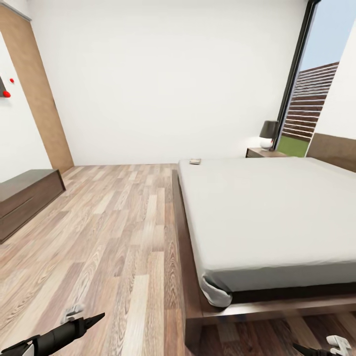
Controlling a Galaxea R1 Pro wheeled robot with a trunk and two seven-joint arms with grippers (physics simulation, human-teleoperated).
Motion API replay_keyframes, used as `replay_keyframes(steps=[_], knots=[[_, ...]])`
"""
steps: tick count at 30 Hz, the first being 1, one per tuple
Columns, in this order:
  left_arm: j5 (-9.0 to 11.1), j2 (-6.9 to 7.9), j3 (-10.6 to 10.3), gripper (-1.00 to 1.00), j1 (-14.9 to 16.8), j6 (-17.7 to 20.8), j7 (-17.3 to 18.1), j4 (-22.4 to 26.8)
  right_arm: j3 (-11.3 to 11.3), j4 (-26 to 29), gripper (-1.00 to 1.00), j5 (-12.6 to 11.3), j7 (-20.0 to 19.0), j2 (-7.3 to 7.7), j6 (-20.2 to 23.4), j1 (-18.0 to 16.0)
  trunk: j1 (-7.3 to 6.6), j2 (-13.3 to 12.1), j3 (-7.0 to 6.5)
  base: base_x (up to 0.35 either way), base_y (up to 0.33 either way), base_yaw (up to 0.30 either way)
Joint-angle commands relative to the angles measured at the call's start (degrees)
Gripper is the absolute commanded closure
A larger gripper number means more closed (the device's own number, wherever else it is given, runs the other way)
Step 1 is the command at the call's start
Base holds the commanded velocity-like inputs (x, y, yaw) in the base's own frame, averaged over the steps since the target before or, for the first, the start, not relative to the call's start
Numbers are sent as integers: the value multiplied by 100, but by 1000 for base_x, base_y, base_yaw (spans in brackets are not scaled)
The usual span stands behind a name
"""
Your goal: In the bedroom, move the book from the bed onto either nightstand, and place the two sandals side by side next to the bed.
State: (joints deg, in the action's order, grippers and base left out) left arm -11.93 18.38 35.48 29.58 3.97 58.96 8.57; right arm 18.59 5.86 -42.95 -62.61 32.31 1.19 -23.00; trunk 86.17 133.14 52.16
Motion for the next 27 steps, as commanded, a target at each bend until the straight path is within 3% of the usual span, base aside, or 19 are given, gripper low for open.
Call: replay_keyframes(steps=[1,21,27], knots=[[-46,-2,49,-100,4,42,27,4,48,-1,-100,-56,-14,3,13,-3,-1,2,6,0,0,150],[-46,-3,46,-100,4,42,28,4,48,-2,-100,-56,-14,4,13,-3,-1,2,6,0,0,230],[-46,-1,46,-100,4,42,28,4,48,-4,-100,-56,-14,4,12,-3,-1,2,6,0,0,100]])
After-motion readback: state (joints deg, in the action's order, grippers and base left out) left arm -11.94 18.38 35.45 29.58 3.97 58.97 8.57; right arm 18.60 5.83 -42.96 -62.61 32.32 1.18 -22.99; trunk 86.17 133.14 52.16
